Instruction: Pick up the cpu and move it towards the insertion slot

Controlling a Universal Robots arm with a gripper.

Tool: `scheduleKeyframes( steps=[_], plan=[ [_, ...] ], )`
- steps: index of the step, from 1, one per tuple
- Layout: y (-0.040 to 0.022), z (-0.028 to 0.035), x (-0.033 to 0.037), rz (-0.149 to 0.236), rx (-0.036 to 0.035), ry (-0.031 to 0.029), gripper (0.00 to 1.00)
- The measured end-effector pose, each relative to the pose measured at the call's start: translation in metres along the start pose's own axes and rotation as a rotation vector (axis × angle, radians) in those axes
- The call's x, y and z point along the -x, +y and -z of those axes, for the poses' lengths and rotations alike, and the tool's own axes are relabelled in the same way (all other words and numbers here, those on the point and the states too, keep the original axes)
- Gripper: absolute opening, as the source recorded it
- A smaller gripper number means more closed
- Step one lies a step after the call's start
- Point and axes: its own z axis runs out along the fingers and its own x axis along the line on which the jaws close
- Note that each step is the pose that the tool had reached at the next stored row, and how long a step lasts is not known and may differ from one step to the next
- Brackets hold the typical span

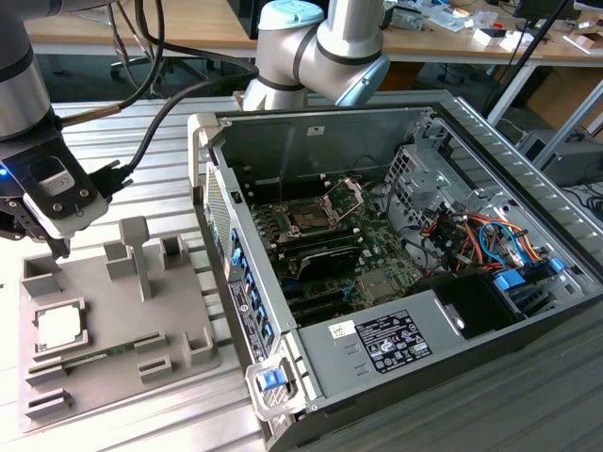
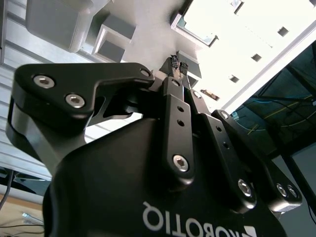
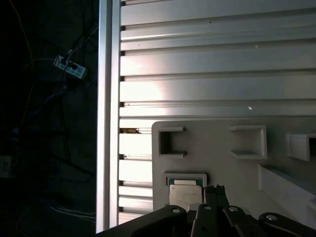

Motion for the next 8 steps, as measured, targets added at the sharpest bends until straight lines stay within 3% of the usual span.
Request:
scheduleKeyframes(
  steps=[8],
  plan=[
    [-0.0001,-0.0015,0.0,0.0,0.0,0.0,0.11]
  ],
)
